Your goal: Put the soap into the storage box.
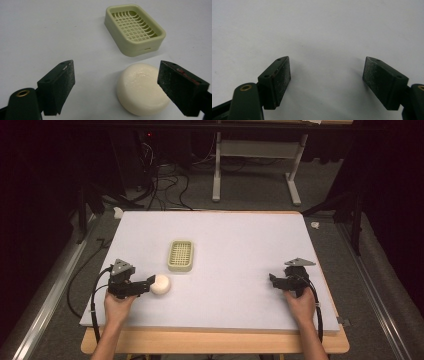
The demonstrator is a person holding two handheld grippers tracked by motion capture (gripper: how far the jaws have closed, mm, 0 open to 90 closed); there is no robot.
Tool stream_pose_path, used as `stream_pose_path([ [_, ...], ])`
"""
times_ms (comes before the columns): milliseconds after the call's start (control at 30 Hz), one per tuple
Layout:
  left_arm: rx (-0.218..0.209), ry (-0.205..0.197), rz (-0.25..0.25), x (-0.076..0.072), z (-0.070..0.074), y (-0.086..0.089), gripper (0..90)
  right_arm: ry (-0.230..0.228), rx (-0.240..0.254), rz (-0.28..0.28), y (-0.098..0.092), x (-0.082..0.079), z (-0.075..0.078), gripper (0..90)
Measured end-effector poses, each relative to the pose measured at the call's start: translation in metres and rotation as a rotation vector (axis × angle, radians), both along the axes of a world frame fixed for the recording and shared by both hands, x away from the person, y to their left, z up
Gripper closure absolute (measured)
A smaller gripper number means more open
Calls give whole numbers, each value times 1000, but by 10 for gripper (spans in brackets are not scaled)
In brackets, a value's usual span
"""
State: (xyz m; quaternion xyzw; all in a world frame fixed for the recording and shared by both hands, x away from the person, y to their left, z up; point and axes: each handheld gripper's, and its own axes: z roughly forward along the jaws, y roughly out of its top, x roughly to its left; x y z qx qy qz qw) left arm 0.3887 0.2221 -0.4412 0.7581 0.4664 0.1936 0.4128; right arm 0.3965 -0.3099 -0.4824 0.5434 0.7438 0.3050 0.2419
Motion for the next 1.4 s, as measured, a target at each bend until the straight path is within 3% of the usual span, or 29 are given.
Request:
stream_pose_path([
  [267, 49, 6, -48, -5, -5, -20, 138, 0, 0, 0, 0, 0, 0, 228],
  [400, 65, 19, -52, -6, -11, -27, 131, -1, -2, 1, 0, 0, 0, 228],
  [533, 106, 37, -36, -6, -16, -33, 123, -1, -1, 0, 0, 0, 0, 229],
  [1100, 142, 99, -60, 0, -36, -45, 113, 0, 0, 0, 0, 0, 0, 229],
  [1400, 167, 99, -52, 1, -42, -49, 152, 0, 1, 0, 0, 0, 0, 230],
])
